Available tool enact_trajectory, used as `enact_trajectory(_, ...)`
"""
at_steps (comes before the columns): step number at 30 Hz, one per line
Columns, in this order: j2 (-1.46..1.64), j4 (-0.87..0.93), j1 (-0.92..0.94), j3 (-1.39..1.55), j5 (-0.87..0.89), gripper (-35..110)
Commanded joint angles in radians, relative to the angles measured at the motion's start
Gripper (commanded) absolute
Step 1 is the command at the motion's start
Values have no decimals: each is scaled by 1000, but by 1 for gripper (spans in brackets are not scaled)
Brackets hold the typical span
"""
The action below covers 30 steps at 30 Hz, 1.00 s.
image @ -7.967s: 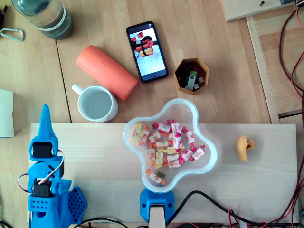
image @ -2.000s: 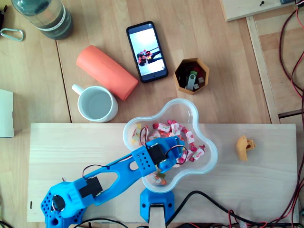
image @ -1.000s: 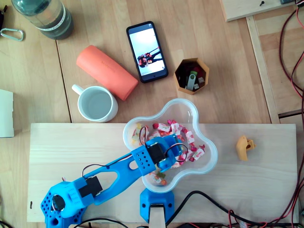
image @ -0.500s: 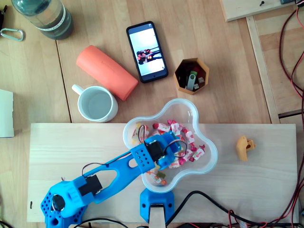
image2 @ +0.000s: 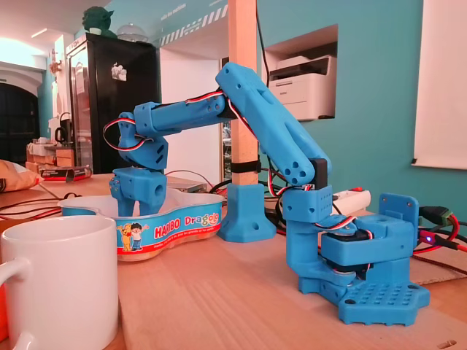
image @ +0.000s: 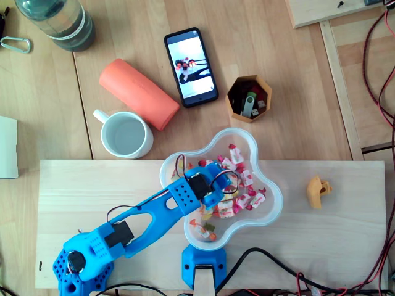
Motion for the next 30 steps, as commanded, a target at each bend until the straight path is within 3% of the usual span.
enact_trajectory(1, 29, 23, 12, -6, -17, 14)
enact_trajectory(18, 114, 34, 14, -6, -17, 15)
enact_trajectory(30, 152, 135, 15, -43, -17, 15)
